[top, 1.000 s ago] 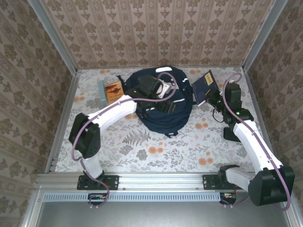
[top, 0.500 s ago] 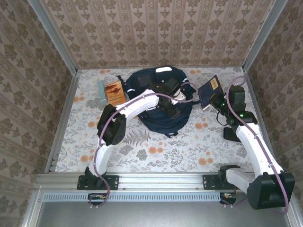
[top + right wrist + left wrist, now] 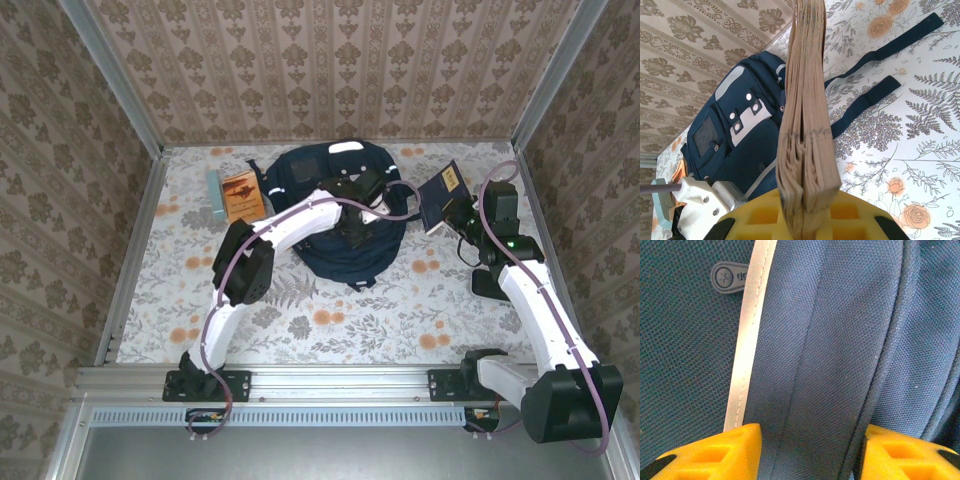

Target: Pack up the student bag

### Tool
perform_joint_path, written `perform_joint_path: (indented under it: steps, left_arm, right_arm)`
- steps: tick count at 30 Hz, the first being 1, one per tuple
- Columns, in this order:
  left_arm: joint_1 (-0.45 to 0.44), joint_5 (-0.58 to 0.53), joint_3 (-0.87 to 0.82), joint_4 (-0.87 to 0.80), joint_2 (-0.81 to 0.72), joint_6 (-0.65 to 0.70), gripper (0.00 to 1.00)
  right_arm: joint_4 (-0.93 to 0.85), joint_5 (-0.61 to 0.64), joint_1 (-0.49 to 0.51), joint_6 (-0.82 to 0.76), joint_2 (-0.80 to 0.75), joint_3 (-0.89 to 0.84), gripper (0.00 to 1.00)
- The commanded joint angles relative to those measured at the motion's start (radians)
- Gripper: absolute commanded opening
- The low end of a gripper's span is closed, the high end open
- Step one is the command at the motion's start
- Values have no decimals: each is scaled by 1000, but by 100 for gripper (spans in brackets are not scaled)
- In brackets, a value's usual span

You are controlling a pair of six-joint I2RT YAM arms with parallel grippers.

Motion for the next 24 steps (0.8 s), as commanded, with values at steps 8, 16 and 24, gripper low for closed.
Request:
perform_joint_path:
  steps: [8,16,24]
  left_arm:
    - [-20,-215,-3,80,-81,54,10]
    - [-30,-330,-116,381,-269,79,0]
    - [-29,-363,-91,582,-299,87,0]
  right_arm:
    - [-68,1,-4,-39,-86,25,3]
    - [-174,58,-5,-74,-177,40,4]
    - [-144,-142,-5,-58,-206,31,4]
